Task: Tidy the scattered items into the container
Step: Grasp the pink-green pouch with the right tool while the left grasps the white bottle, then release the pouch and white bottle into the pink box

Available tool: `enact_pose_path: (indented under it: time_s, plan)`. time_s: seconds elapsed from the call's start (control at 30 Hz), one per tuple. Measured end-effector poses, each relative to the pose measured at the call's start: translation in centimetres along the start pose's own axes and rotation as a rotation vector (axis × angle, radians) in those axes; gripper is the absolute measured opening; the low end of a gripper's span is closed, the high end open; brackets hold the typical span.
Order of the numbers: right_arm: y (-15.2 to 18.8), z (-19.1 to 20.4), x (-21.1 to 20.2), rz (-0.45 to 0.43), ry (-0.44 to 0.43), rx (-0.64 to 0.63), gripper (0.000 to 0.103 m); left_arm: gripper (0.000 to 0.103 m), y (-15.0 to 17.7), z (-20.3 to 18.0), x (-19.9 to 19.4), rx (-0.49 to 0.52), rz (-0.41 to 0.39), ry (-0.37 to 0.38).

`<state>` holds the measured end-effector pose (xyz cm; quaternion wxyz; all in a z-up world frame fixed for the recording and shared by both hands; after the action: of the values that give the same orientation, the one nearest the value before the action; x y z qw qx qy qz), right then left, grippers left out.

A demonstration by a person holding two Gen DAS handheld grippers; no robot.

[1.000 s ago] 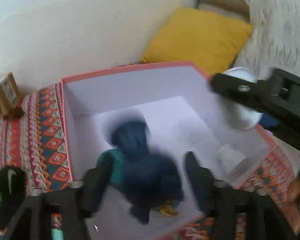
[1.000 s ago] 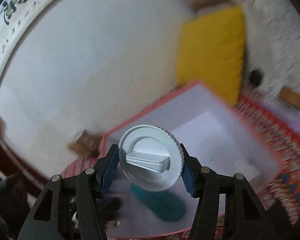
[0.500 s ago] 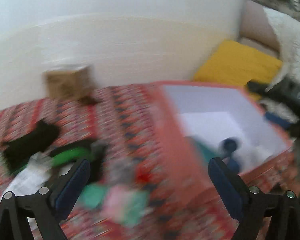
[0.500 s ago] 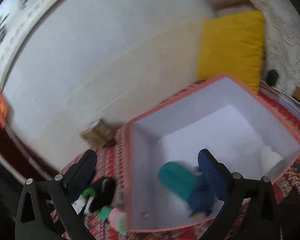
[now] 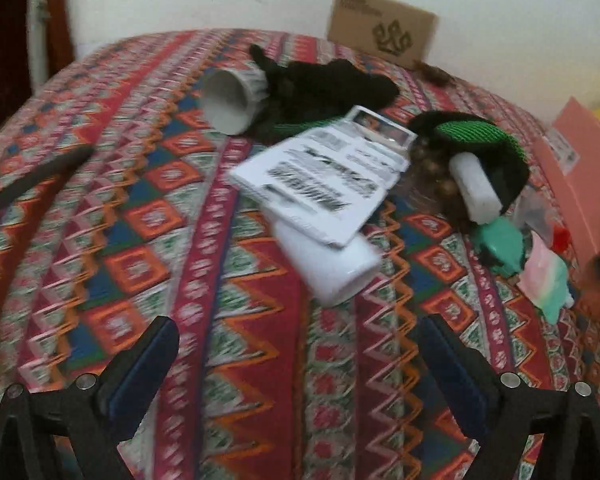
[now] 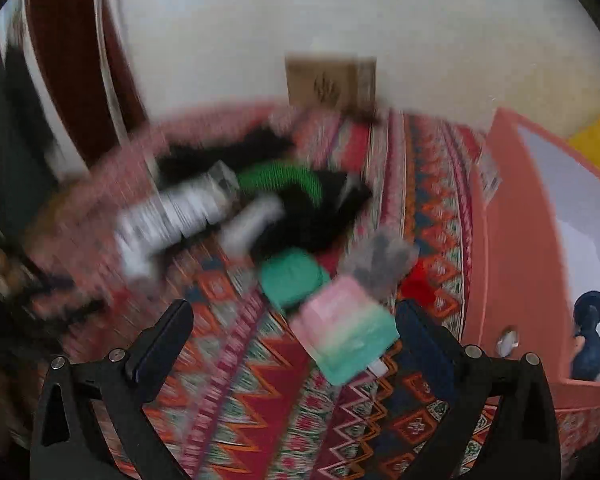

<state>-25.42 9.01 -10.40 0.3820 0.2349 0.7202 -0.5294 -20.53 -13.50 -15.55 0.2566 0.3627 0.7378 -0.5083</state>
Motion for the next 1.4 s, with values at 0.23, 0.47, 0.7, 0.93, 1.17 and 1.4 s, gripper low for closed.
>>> enact_pose_path:
  time_s: [0.23,0.47,0.7,0.93,1.17,1.4]
  plan:
    - [3.6,-0.7,6.4,0.139,0.147,-0.163,0.102,0.099,-0.4,-0.3,4.9,-0.044,0.052,0.020]
    - [3.1,-0.9,7.9,0.110,0.110,-0.119,0.098,0.060,-2.0,0.1,6.3,-0.041,-0.021,-0.045]
    - [1.7,-2.6,5.4,0.156,-0.018,0.010,0.009,0.044,-0.7,0.9,3.1,-0.062,-0.023,-0.030]
    - [1.6,-3.7,1.6,0.119,-0.134,0.063,0.008,0.044,0.7,-2.3,-2.7,-0.021,-0.091,-0.004]
    - [0.7,-4.1,-5.6,-0.005,-0.257,0.120,0.008,0.044,1.2,-6.2,-7.8,0.034,-0.170,0.061]
    - [-0.1,-6.1,-12.7,-0.149,-0.234,0.140,0.008,0.044,-0.3,-11.5,-11.0,0.095,-0.223,0.166]
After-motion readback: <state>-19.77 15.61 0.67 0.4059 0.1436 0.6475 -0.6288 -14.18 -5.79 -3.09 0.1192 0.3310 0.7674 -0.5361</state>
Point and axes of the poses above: each gripper's, at about its wrist camera, not at the fingertips, and x roughly the way its jaws point, z to its left, y to its underside, the point moved 7 cm from there along x, roughly the way its jaws point, and after that the axes turned 13 degrees about y, right-handed, at the moved point
